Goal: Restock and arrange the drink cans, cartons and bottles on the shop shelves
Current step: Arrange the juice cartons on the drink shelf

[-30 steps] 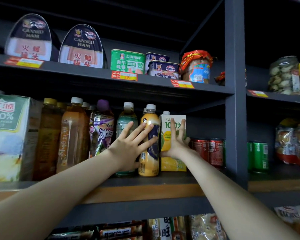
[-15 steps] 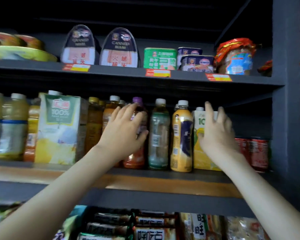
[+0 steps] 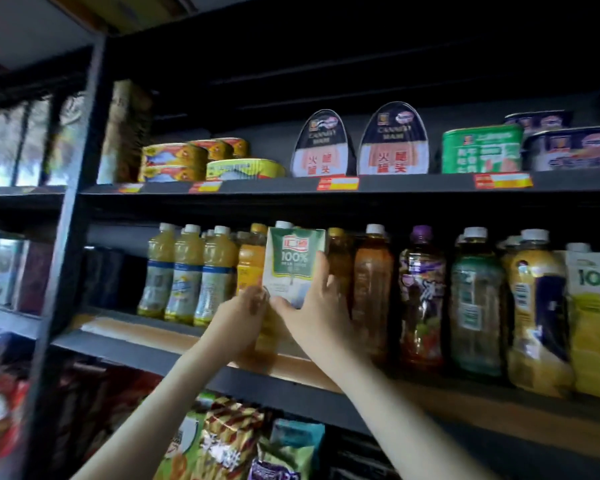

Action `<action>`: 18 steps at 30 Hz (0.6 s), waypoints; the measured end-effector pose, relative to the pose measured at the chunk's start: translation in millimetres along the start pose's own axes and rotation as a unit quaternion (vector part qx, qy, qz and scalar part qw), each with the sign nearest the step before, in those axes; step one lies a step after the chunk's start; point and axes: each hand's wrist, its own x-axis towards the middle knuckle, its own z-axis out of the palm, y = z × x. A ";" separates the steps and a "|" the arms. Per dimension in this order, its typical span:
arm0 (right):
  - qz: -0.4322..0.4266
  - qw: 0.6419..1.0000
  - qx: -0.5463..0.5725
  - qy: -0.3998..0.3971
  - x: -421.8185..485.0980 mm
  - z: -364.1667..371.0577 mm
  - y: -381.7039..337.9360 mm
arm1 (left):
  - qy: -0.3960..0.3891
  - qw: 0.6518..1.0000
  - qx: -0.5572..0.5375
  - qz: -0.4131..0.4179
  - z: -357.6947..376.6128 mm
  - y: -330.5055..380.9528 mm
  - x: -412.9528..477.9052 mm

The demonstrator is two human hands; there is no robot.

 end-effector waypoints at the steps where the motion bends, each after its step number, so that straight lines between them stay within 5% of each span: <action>1: 0.019 1.000 0.013 0.008 3.1 7.1 -3.3 | -0.018 1.000 0.010 0.016 -2.7 -0.8 0.2; 10: 0.126 0.983 0.096 0.092 24.2 15.3 -10.2 | -0.056 0.985 -0.069 0.149 -23.0 -5.3 -22.0; 18: 0.078 0.973 0.161 0.144 18.2 1.1 7.0 | -0.011 0.965 -0.035 0.259 -8.0 4.1 -32.6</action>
